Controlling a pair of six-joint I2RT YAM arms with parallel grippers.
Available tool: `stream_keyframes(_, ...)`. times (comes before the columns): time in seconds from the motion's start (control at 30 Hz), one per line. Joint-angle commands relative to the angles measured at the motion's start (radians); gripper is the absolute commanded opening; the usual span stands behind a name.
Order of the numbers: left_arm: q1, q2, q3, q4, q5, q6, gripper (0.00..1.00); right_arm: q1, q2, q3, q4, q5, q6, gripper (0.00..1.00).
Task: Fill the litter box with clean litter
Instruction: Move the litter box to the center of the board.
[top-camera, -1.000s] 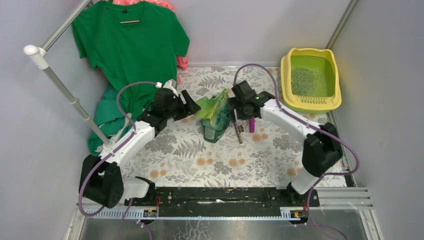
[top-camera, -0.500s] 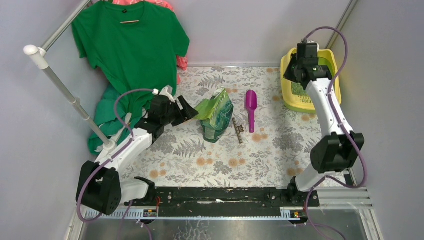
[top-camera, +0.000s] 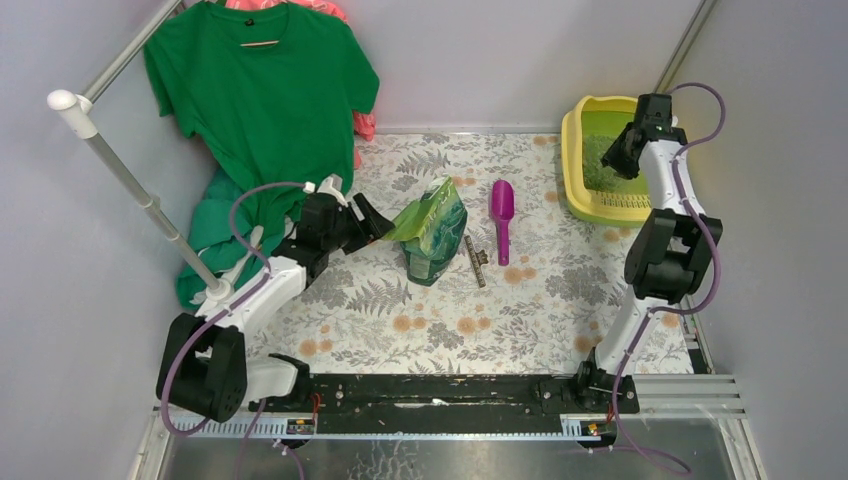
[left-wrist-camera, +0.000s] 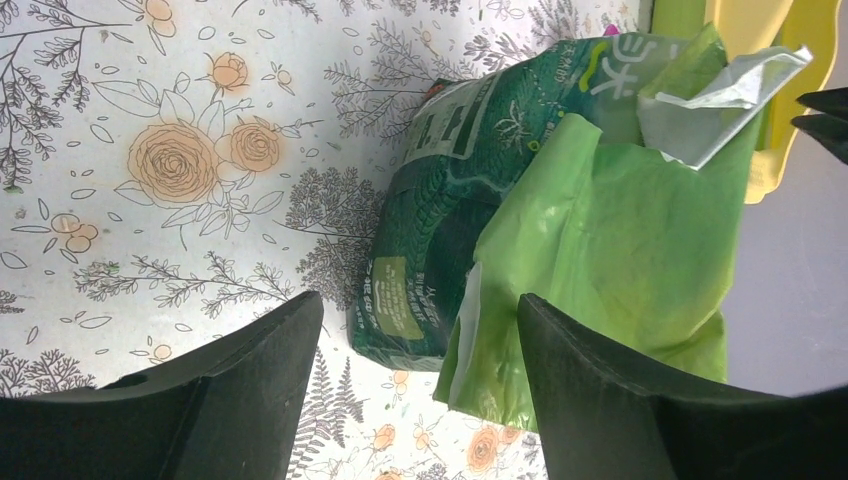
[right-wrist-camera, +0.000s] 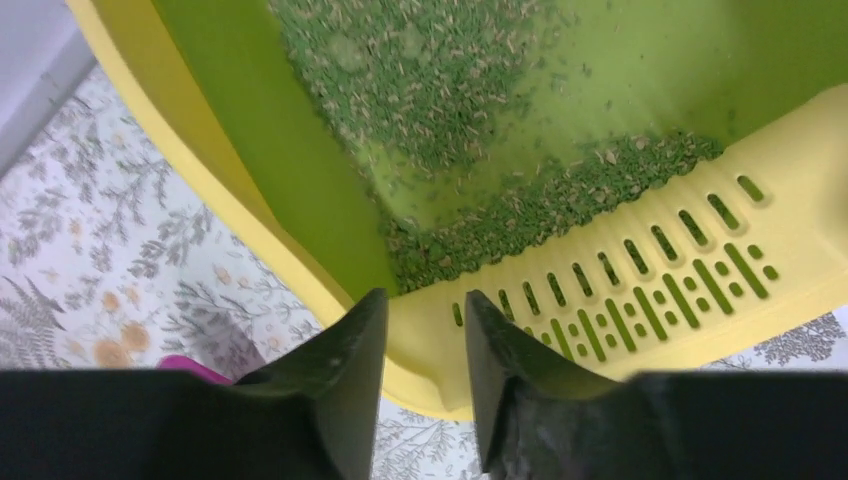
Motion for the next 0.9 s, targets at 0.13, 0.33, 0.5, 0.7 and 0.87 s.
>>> stream_keyframes(0.13,0.015,0.050,0.018,0.092,0.022,-0.009,0.79,0.012,0.117,0.163,-0.017,-0.011,-0.015,0.52)
stream_keyframes(0.33,0.014,0.074,0.018,0.107,0.022,-0.020,0.78,0.012,0.189,0.170,-0.004,0.001,-0.001,0.44)
stream_keyframes(0.5,0.014,0.089,0.011,0.127,0.022,-0.024,0.78,0.011,0.234,0.178,-0.016,0.025,-0.007,0.40)
stream_keyframes(0.7,0.014,0.096,0.005,0.138,0.035,-0.030,0.77,0.011,0.233,0.111,-0.018,0.044,-0.015,0.40)
stream_keyframes(0.87,0.014,0.077,-0.002,0.127,0.033,-0.025,0.77,0.011,0.222,0.084,-0.046,0.086,-0.029,0.41)
